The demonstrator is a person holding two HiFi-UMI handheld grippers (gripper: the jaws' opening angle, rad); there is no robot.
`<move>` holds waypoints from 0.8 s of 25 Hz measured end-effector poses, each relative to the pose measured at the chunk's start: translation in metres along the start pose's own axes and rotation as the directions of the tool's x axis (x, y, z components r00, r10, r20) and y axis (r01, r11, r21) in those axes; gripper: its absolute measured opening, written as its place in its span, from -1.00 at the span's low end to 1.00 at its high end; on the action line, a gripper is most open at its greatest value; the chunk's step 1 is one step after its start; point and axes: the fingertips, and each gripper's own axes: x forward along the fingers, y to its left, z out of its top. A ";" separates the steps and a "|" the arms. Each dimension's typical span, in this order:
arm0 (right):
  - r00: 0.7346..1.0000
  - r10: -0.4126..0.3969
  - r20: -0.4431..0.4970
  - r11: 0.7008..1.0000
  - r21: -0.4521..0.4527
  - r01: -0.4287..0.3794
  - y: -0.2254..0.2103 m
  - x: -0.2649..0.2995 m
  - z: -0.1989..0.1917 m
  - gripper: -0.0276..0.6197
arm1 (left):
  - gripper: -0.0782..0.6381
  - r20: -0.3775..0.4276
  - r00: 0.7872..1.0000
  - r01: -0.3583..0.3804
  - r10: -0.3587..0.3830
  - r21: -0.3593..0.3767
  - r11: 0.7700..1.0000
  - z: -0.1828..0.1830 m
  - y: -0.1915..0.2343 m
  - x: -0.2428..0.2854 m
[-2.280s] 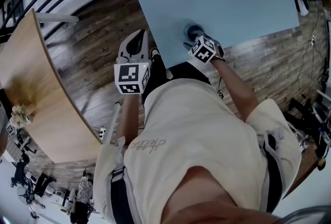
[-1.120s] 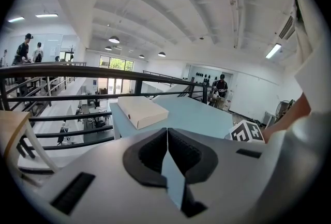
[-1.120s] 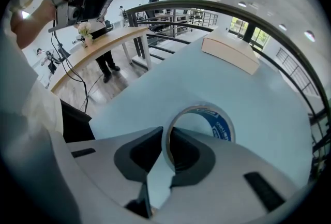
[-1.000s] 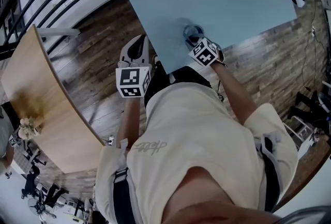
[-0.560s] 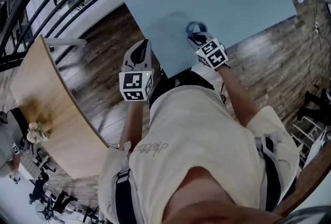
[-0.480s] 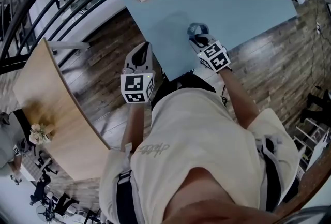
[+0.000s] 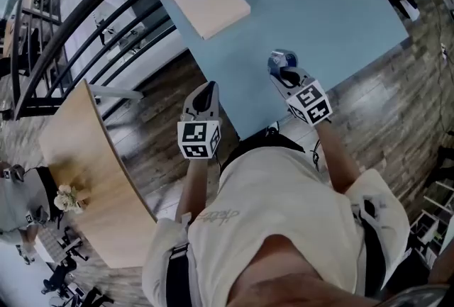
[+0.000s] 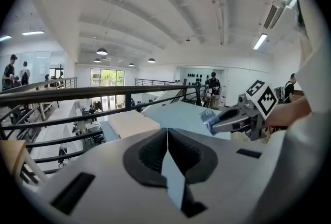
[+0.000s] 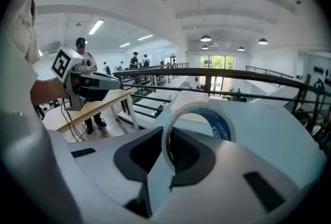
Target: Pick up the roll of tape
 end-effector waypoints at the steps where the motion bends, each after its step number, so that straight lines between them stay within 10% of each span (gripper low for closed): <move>1: 1.000 -0.004 0.014 1.000 0.001 0.004 -0.001 -0.005 0.005 -0.76 | -0.73 -0.002 1.000 0.002 -0.002 0.001 1.000 0.001 -0.002 0.000; 20: 0.964 0.002 0.265 1.000 -0.021 0.004 -0.023 -0.067 0.087 -0.76 | -0.73 0.122 0.993 -0.011 0.005 0.051 0.999 0.066 -0.016 0.008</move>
